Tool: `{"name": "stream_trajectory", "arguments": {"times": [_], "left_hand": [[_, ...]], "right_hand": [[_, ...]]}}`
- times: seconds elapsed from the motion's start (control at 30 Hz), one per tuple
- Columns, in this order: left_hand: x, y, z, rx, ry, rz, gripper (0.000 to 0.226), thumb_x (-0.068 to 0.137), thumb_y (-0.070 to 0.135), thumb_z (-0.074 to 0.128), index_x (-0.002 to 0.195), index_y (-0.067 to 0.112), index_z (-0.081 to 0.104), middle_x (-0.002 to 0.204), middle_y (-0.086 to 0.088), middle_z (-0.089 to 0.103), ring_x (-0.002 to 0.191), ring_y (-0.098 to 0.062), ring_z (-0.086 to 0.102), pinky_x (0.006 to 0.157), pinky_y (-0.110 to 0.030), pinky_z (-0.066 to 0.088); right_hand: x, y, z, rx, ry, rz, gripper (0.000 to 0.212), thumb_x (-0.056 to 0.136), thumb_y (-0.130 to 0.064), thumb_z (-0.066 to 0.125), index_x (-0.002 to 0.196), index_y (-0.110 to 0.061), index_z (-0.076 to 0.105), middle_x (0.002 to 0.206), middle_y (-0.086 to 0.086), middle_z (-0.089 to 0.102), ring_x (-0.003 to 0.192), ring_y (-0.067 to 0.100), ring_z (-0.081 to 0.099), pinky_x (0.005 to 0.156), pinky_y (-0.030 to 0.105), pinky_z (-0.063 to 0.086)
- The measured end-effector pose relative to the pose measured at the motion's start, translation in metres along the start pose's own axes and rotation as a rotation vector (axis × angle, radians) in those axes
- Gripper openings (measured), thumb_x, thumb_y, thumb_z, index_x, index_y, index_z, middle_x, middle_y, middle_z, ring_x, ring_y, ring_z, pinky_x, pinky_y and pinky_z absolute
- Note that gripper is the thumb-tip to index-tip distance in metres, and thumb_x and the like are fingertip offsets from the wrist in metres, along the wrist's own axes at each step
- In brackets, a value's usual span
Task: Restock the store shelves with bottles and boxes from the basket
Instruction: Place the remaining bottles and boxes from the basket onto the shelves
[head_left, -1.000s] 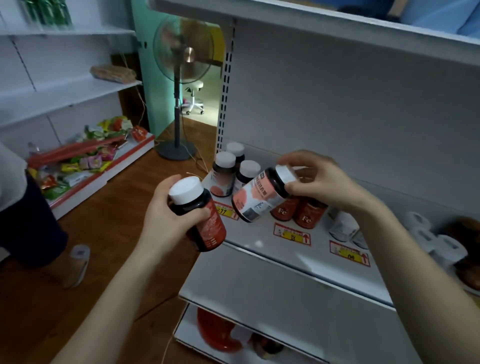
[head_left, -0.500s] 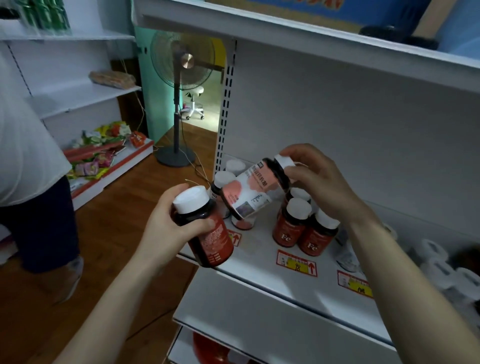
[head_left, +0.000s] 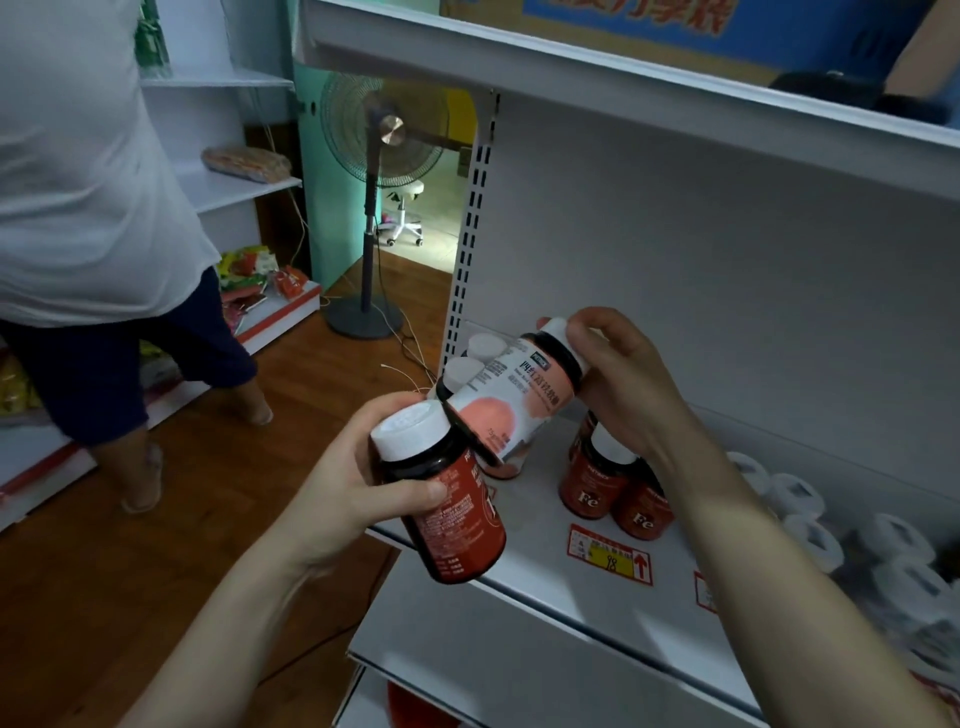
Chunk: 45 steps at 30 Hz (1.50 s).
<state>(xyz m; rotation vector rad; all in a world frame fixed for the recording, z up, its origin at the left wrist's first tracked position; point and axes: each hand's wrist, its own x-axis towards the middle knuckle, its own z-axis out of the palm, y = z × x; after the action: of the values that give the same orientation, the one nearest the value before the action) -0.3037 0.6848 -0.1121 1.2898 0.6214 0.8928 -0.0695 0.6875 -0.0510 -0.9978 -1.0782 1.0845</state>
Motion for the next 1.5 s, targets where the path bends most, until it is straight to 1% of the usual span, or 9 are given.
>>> {"name": "stream_trajectory", "arguments": {"times": [0.13, 0.27, 0.4, 0.5, 0.6, 0.7, 0.83, 1.2, 1.5], "left_hand": [[0.002, -0.003, -0.001, 0.002, 0.02, 0.002, 0.077, 0.038, 0.026, 0.077, 0.111, 0.029, 0.053, 0.095, 0.012, 0.067, 0.094, -0.008, 0.065, 0.065, -0.024, 0.055], [0.007, -0.003, 0.003, 0.131, 0.034, 0.019, 0.074, 0.039, 0.032, 0.077, 0.109, 0.036, 0.053, 0.099, 0.018, 0.064, 0.095, 0.0, 0.062, 0.067, -0.02, 0.054], [0.012, -0.001, 0.009, 0.283, 0.051, 0.018, 0.072, 0.042, 0.034, 0.079, 0.106, 0.046, 0.048, 0.11, 0.021, 0.056, 0.105, -0.005, 0.055, 0.08, -0.022, 0.049], [0.014, 0.002, 0.012, 0.31, 0.067, 0.039, 0.07, 0.044, 0.031, 0.08, 0.104, 0.047, 0.047, 0.107, 0.025, 0.055, 0.104, 0.001, 0.053, 0.076, -0.015, 0.047], [0.013, 0.003, 0.012, 0.339, 0.087, 0.058, 0.066, 0.063, 0.01, 0.083, 0.103, 0.045, 0.045, 0.107, 0.024, 0.053, 0.1, 0.003, 0.052, 0.075, -0.013, 0.045], [0.012, 0.002, 0.009, 0.385, 0.108, 0.057, 0.069, 0.066, 0.003, 0.08, 0.105, 0.046, 0.044, 0.109, 0.024, 0.052, 0.1, 0.008, 0.051, 0.077, -0.013, 0.044], [0.012, 0.002, 0.008, 0.421, 0.149, 0.041, 0.067, 0.053, 0.023, 0.077, 0.108, 0.046, 0.044, 0.109, 0.027, 0.052, 0.095, 0.022, 0.048, 0.074, -0.01, 0.044], [0.013, 0.001, 0.012, 0.501, 0.206, -0.018, 0.069, 0.069, 0.005, 0.076, 0.116, 0.039, 0.039, 0.108, 0.028, 0.046, 0.096, 0.005, 0.048, 0.069, -0.01, 0.043], [0.015, -0.002, 0.012, 0.526, 0.209, -0.048, 0.072, 0.07, 0.006, 0.076, 0.121, 0.037, 0.037, 0.109, 0.029, 0.043, 0.098, 0.006, 0.046, 0.072, -0.01, 0.042]], "right_hand": [[0.003, 0.005, 0.002, -0.085, 0.093, 0.071, 0.011, 0.085, -0.013, 0.058, 0.093, -0.02, 0.063, 0.096, 0.005, 0.064, 0.079, 0.013, 0.065, 0.063, 0.023, 0.054], [0.009, 0.002, 0.004, -0.116, 0.209, 0.06, 0.006, 0.082, -0.008, 0.063, 0.085, -0.012, 0.067, 0.084, 0.004, 0.068, 0.075, 0.014, 0.065, 0.065, 0.026, 0.052], [0.028, -0.015, -0.003, -0.227, 0.316, -0.094, 0.01, 0.079, -0.008, 0.068, 0.084, -0.016, 0.065, 0.093, 0.002, 0.067, 0.089, 0.017, 0.064, 0.076, 0.027, 0.052], [0.046, -0.028, -0.008, -0.424, 0.344, -0.255, 0.014, 0.08, -0.009, 0.068, 0.084, -0.021, 0.063, 0.091, -0.009, 0.063, 0.085, 0.004, 0.06, 0.072, 0.013, 0.049], [0.066, -0.026, -0.017, -0.666, 0.286, -0.315, 0.014, 0.08, -0.01, 0.068, 0.089, -0.018, 0.061, 0.096, -0.007, 0.06, 0.088, 0.002, 0.056, 0.08, 0.015, 0.047], [0.085, -0.011, -0.029, -0.86, 0.199, -0.272, 0.015, 0.08, -0.014, 0.067, 0.09, -0.02, 0.059, 0.108, 0.004, 0.059, 0.101, 0.011, 0.052, 0.089, 0.024, 0.042], [0.099, 0.012, -0.042, -0.924, 0.134, -0.211, 0.014, 0.08, -0.014, 0.068, 0.092, -0.017, 0.06, 0.114, 0.008, 0.059, 0.102, 0.01, 0.05, 0.088, 0.021, 0.036], [0.113, 0.064, -0.056, -0.977, 0.007, 0.113, 0.036, 0.078, -0.013, 0.072, 0.11, -0.004, 0.058, 0.122, 0.013, 0.055, 0.109, 0.022, 0.049, 0.088, 0.029, 0.039], [0.113, 0.072, -0.05, -0.948, -0.024, 0.175, 0.036, 0.078, -0.009, 0.071, 0.111, -0.002, 0.058, 0.102, 0.005, 0.051, 0.096, 0.016, 0.048, 0.079, 0.027, 0.039]]}}
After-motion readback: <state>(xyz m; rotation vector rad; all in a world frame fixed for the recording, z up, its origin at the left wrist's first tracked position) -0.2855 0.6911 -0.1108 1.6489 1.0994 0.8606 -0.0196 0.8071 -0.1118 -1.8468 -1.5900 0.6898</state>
